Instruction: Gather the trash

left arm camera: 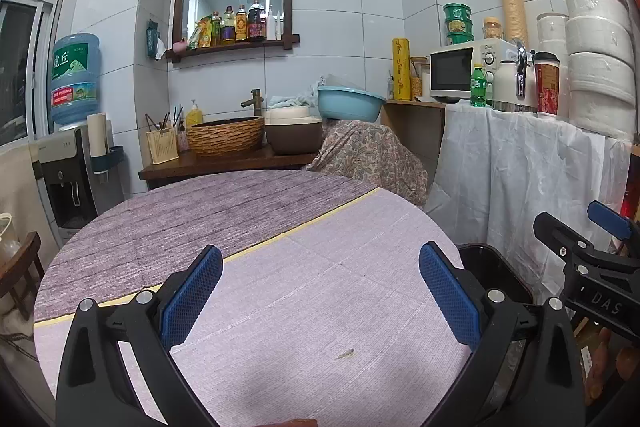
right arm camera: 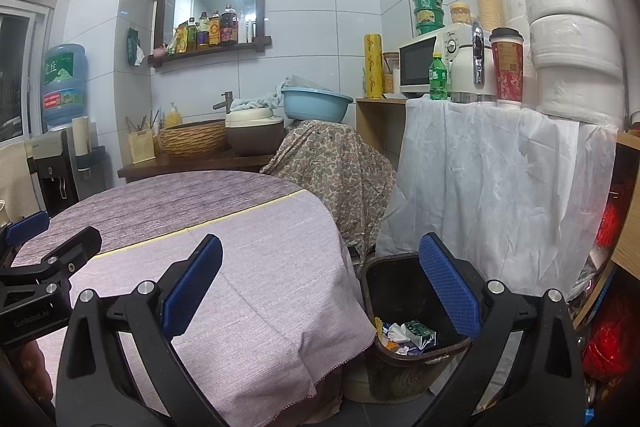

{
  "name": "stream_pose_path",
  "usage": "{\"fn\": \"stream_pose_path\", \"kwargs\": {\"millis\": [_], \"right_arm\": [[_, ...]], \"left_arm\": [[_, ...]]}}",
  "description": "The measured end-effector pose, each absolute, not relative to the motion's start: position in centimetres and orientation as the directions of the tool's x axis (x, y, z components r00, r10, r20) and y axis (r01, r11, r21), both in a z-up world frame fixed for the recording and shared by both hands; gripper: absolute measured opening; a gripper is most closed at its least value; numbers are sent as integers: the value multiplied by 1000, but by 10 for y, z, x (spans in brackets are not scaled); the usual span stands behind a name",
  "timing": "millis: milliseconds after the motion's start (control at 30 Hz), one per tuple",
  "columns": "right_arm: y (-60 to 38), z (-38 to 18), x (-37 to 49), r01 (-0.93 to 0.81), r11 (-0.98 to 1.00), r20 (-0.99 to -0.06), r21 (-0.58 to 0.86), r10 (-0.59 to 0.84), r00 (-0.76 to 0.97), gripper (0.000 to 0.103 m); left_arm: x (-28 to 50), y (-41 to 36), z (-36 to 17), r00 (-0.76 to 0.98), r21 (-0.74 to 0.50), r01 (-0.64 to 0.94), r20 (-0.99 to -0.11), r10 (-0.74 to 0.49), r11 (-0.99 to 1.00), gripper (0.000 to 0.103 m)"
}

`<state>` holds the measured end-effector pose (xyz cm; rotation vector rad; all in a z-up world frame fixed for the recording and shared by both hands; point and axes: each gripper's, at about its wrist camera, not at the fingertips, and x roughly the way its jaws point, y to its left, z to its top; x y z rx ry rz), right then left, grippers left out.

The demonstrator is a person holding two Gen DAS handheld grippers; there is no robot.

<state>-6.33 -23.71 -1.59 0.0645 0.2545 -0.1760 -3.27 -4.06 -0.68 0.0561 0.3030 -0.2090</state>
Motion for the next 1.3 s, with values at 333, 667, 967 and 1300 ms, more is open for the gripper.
{"fn": "stream_pose_path", "kwargs": {"millis": [333, 667, 967, 1300], "right_arm": [[-235, -16, -63, 182, 982, -261, 40, -166, 951, 97], [-233, -17, -63, 184, 982, -263, 40, -168, 950, 97], [-232, -17, -63, 184, 982, -265, 39, -168, 949, 97], [-234, -18, -63, 181, 983, -271, 40, -164, 948, 97]], "left_arm": [[-32, -40, -9, 931, 14, 205, -311, -191, 979, 98], [-29, -40, -9, 922, 0, 210, -333, -198, 978, 98], [-27, -40, -10, 921, 4, 205, -340, -192, 979, 98], [-26, -41, -10, 919, 5, 207, -343, -192, 978, 98]]}}
